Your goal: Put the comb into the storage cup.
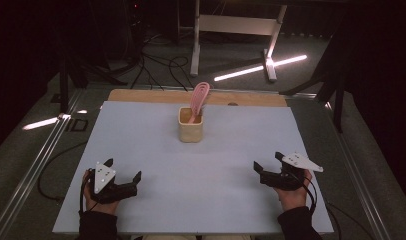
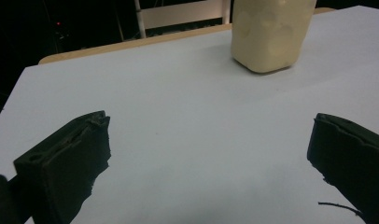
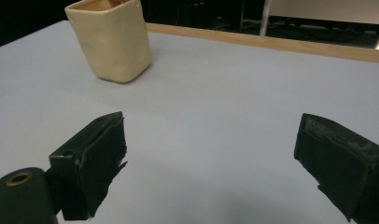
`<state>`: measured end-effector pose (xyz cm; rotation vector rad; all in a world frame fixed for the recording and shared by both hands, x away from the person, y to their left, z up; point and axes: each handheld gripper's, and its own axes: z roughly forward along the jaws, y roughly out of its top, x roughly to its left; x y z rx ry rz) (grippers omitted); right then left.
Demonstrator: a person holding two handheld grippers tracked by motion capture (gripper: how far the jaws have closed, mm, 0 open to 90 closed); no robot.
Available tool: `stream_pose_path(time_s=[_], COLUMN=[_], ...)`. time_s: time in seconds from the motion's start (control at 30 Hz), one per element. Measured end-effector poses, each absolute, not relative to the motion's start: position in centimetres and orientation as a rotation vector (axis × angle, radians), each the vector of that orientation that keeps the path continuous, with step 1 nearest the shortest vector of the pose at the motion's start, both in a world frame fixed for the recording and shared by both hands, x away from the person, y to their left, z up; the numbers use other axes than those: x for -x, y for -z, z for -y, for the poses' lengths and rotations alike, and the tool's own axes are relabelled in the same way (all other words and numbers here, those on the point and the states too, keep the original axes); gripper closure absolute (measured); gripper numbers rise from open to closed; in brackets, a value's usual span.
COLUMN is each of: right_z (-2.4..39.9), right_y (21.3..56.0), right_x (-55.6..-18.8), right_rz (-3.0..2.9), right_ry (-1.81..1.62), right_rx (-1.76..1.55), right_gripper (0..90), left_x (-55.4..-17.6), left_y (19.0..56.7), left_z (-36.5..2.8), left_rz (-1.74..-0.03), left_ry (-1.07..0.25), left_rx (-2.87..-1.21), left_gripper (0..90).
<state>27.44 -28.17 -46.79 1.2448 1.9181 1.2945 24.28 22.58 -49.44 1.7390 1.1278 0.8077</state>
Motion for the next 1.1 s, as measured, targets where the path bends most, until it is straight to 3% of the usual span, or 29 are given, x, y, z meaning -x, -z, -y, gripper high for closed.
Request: stream_pose_path(time_s=[0.67, 1.1], right_z=[30.3, 29.4], right_y=[48.3, 48.2], right_x=[-24.5, -24.1], right_rz=[-1.808, -1.818], right_ry=[-1.389, -1.362], right_rx=[-1.191, -1.139], right_gripper=[8.9, 8.9], left_x=[-23.9, -23.8], left_y=[49.5, 49.5], left_z=[-23.3, -23.5], left_rz=[-1.116, -1.107], left_ry=[-0.799, -0.799], left_rx=[-1.723, -1.714], left_gripper=[0.0, 0.0])
